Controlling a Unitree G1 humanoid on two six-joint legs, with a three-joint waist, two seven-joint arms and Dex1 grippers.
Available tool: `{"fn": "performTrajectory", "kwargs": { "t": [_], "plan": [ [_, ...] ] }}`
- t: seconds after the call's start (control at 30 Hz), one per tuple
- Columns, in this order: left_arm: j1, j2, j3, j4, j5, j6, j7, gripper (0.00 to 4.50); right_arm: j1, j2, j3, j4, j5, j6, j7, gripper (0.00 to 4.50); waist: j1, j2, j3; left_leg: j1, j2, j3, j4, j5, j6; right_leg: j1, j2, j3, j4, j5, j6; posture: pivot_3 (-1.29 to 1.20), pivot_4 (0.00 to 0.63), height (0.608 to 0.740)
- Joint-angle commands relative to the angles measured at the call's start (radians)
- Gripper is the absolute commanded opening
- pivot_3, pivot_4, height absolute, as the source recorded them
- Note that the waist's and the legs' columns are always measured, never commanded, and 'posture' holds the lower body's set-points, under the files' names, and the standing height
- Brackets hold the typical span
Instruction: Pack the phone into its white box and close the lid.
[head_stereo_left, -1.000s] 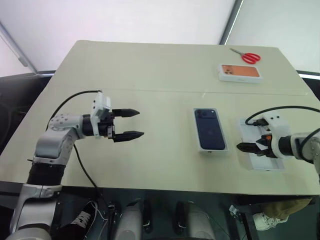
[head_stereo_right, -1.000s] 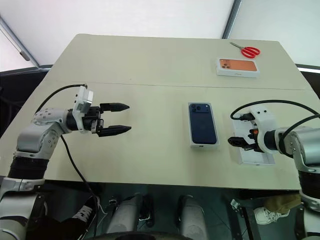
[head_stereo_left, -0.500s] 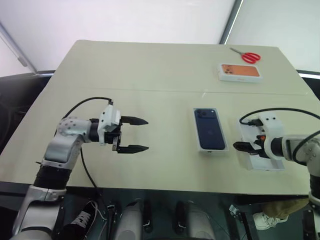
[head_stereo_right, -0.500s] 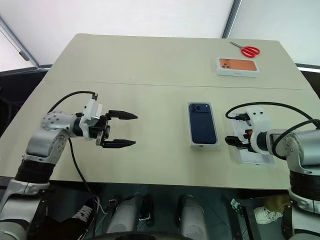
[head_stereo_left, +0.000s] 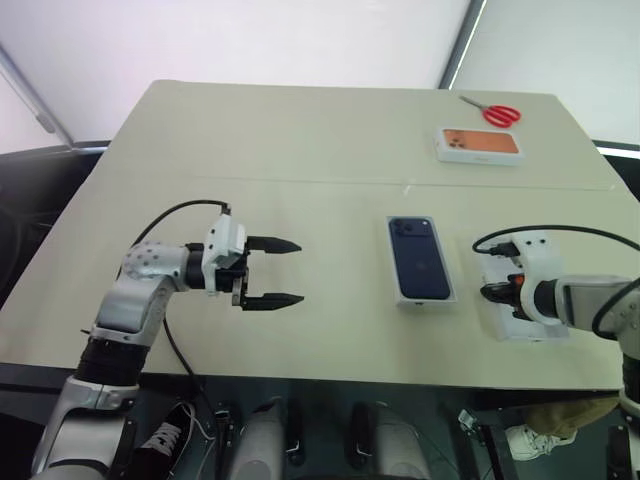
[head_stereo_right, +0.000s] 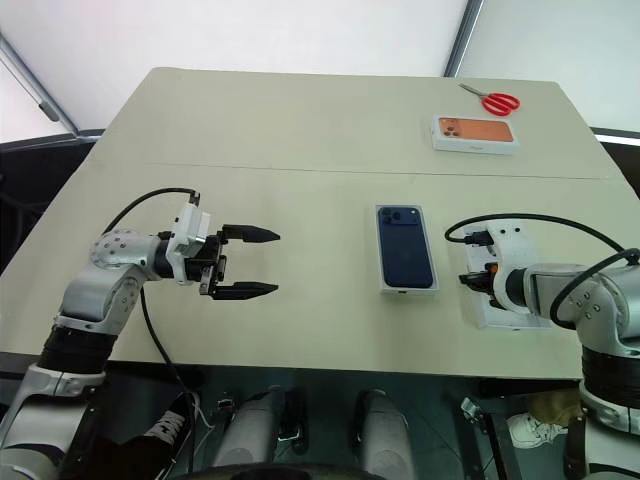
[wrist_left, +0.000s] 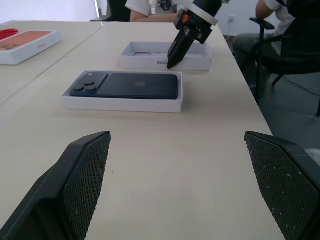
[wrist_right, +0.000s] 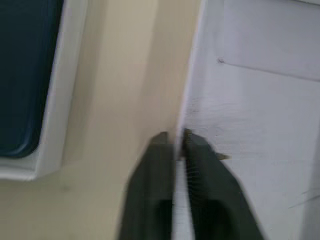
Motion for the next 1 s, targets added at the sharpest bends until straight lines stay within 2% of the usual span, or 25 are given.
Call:
{"fn": "performTrajectory", "kwargs": {
  "t": [0.03,0.3,0.43,0.47,0.57,0.63,0.73,0.77,0.83,0.9,1.0],
  "plan": [
    [0.002,0.003,0.014,-0.038,-0.019,0.006,0.014,4.50,-0.004,0.013,-0.009,0.009,0.035,0.007,-0.063,0.05,-0.001,0.000,0.000,0.000,0.000,0.000,0.000,0.000,0.000,0.000,0.000,0.000,0.000,0.000,0.000,0.00,0.150,0.738],
    [0.000,-0.001,0.017,-0.037,-0.023,0.024,0.041,4.50,-0.126,0.068,-0.040,0.094,0.062,0.007,-0.203,0.05,-0.012,0.000,0.000,0.000,0.001,0.000,0.000,0.000,0.000,0.000,0.001,0.001,0.000,0.000,0.000,0.00,0.150,0.738],
    [-0.022,-0.015,0.027,-0.010,-0.026,0.063,0.089,4.50,-0.294,0.160,-0.135,0.160,0.075,0.007,-0.174,0.05,-0.023,0.001,0.001,-0.001,0.000,0.001,0.000,0.000,0.000,-0.001,0.002,0.001,0.001,0.000,0.000,0.00,0.150,0.738],
    [-0.034,-0.023,0.030,0.002,-0.031,0.102,0.120,4.50,-0.347,0.203,-0.180,0.176,0.116,0.005,-0.132,0.05,-0.022,0.002,0.001,-0.001,0.000,0.001,0.000,0.000,0.000,-0.002,0.002,0.001,0.001,0.000,0.001,0.00,0.150,0.738],
    [-0.050,-0.029,0.023,0.019,-0.027,0.181,0.172,4.50,-0.420,0.237,-0.184,0.158,0.164,-0.019,-0.025,0.05,-0.022,0.003,0.001,-0.001,0.001,0.001,-0.001,0.001,0.000,-0.002,0.003,0.001,0.002,0.000,0.001,0.00,0.150,0.738],
    [-0.061,-0.039,0.025,0.031,-0.017,0.200,0.209,4.50,-0.480,0.331,-0.299,0.243,0.255,-0.003,-0.064,0.05,-0.022,0.003,0.001,-0.001,0.001,0.001,-0.001,0.001,0.000,-0.002,0.003,0.001,0.002,0.000,0.001,0.00,0.150,0.738],
    [-0.093,-0.067,0.049,0.052,-0.048,0.273,0.267,4.50,-0.502,0.409,-0.366,0.316,0.396,0.007,-0.084,0.05,-0.017,0.002,0.001,-0.001,0.000,0.001,0.000,0.001,0.000,-0.001,0.003,0.000,0.002,0.000,0.002,0.00,0.150,0.738],
    [-0.103,-0.078,0.060,0.056,-0.054,0.288,0.291,4.50,-0.509,0.448,-0.399,0.313,0.397,0.007,-0.104,0.05,-0.016,0.002,0.001,-0.001,0.000,0.001,0.000,0.001,0.000,-0.001,0.003,0.000,0.002,0.000,0.002,0.00,0.150,0.738],
    [-0.120,-0.099,0.083,0.064,-0.071,0.320,0.330,4.50,-0.511,0.525,-0.457,0.366,0.482,0.007,-0.185,0.05,-0.019,0.002,0.001,-0.001,0.000,0.001,0.000,0.001,0.000,-0.001,0.003,0.000,0.002,0.001,0.002,0.00,0.150,0.738],
    [-0.123,-0.121,0.094,0.062,-0.073,0.315,0.355,4.50,-0.483,0.572,-0.445,0.345,0.542,0.007,-0.206,0.05,-0.022,0.003,0.001,-0.001,0.000,0.001,0.000,0.001,0.000,-0.001,0.003,0.000,0.003,0.001,0.002,0.00,0.150,0.738],
    [-0.110,-0.150,0.103,0.036,-0.065,0.315,0.407,4.50,-0.417,0.624,-0.400,0.352,0.741,-0.063,-0.330,0.05,-0.025,0.003,0.001,0.000,0.000,0.001,-0.001,0.001,0.000,-0.001,0.003,0.000,0.003,0.001,0.002,0.00,0.150,0.738]
  ]
}}
